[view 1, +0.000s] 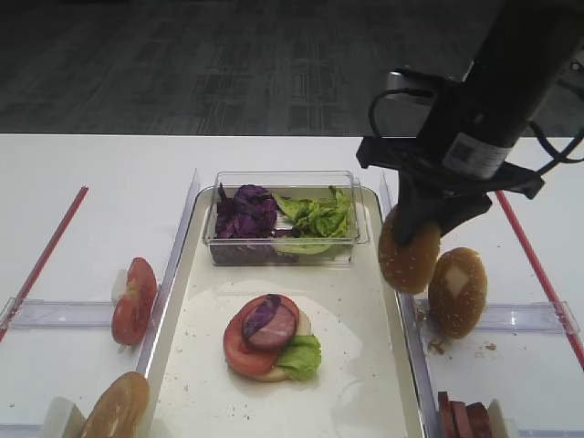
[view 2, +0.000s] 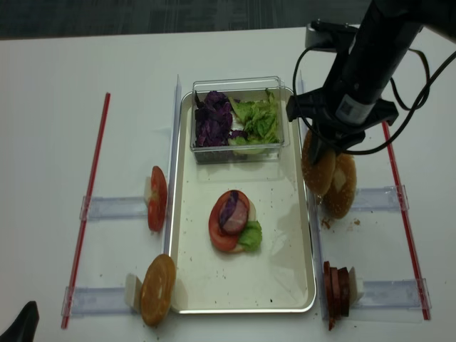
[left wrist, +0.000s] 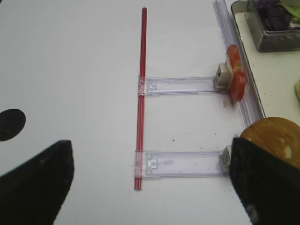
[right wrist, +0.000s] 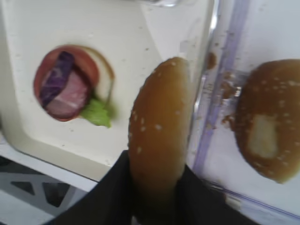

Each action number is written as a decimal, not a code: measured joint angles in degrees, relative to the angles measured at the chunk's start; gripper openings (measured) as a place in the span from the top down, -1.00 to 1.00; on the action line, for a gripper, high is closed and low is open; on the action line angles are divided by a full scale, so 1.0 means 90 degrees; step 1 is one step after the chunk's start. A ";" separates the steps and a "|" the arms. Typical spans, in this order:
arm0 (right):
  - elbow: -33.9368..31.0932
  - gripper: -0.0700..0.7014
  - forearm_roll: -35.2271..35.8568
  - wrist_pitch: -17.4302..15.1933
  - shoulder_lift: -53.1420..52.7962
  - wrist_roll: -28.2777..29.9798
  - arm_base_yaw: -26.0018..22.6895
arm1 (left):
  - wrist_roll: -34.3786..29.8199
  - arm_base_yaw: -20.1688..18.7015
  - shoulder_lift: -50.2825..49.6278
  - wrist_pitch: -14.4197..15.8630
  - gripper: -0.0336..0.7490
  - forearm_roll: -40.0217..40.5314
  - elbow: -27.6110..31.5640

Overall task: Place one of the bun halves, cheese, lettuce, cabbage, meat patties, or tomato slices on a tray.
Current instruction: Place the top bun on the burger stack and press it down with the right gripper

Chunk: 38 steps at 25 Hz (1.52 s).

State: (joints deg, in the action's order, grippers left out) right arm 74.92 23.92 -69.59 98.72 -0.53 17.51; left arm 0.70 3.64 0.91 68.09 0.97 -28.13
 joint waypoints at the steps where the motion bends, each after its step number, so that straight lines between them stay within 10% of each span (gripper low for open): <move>1: 0.0000 0.28 0.0216 0.0000 0.0000 0.0178 0.0000 | 0.0000 0.0000 0.0000 0.0000 -0.67 0.0000 0.0000; 15: 0.0000 0.29 0.3600 0.0000 0.0000 0.2367 0.0000 | 0.0000 0.0000 0.0000 0.0000 -0.67 0.0000 0.0000; 38: 0.0000 0.29 0.3769 0.0049 0.0515 0.2482 0.0491 | 0.0000 0.0000 0.0000 0.0000 -0.67 0.0000 0.0000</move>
State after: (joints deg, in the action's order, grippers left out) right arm 74.92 57.85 -69.15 103.36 21.81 21.93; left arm 0.70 3.64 0.91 68.09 0.97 -28.13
